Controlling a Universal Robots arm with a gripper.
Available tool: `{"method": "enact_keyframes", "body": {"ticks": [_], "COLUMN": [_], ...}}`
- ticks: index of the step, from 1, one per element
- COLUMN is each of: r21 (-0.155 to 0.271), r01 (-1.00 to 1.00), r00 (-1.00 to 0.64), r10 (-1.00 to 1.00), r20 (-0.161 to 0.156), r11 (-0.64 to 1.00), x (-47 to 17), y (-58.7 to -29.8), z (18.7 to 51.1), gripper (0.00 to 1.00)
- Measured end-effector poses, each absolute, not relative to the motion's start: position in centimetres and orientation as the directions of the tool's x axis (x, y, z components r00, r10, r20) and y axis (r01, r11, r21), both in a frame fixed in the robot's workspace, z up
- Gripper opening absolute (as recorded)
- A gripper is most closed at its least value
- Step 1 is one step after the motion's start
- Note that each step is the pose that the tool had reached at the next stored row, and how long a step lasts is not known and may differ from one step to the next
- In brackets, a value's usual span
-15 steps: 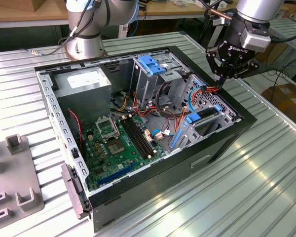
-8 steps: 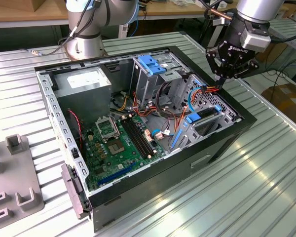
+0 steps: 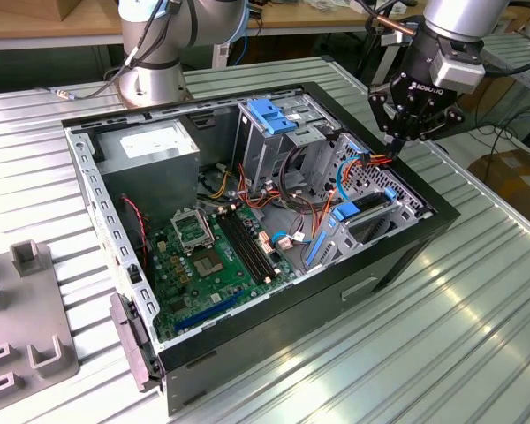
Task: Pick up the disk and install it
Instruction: 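Insert the first disk wire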
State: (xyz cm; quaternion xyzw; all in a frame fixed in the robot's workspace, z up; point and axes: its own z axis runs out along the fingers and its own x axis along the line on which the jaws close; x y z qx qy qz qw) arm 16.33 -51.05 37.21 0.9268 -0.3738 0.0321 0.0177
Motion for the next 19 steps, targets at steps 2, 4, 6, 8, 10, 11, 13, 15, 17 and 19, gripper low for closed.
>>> {"method": "enact_keyframes", "body": {"ticks": [2,4,6,8,10,11,13,15,17,19], "r21": [0.009,0.009,0.009,0.009,0.009,0.008,0.007,0.007,0.007,0.007], "r01": [-0.694,-0.694,-0.694,-0.694,-0.694,-0.694,-0.692,-0.639,-0.615,-0.615], "r00": [0.719,0.719,0.719,0.719,0.719,0.719,0.72,0.767,0.787,0.787], "r10": [-0.692,-0.692,-0.692,-0.692,-0.692,-0.692,-0.69,-0.637,-0.613,-0.613], "r20": [0.073,0.073,0.073,0.073,0.073,0.072,0.071,0.071,0.071,0.071], "r11": [-0.72,-0.72,-0.72,-0.72,-0.72,-0.72,-0.722,-0.769,-0.788,-0.788], "x": [16.3,16.3,16.3,16.3,16.3,16.5,16.8,17.4,17.4,17.4], "y": [-51.0,-51.0,-51.0,-51.0,-51.0,-51.1,-51.0,-51.0,-51.0,-51.0], "z": [37.2,37.2,37.2,37.2,37.2,37.2,37.2,37.0,37.0,37.0], "gripper": [0.19,0.19,0.19,0.2,0.26,0.26,0.26,0.26,0.26,0.26]}}
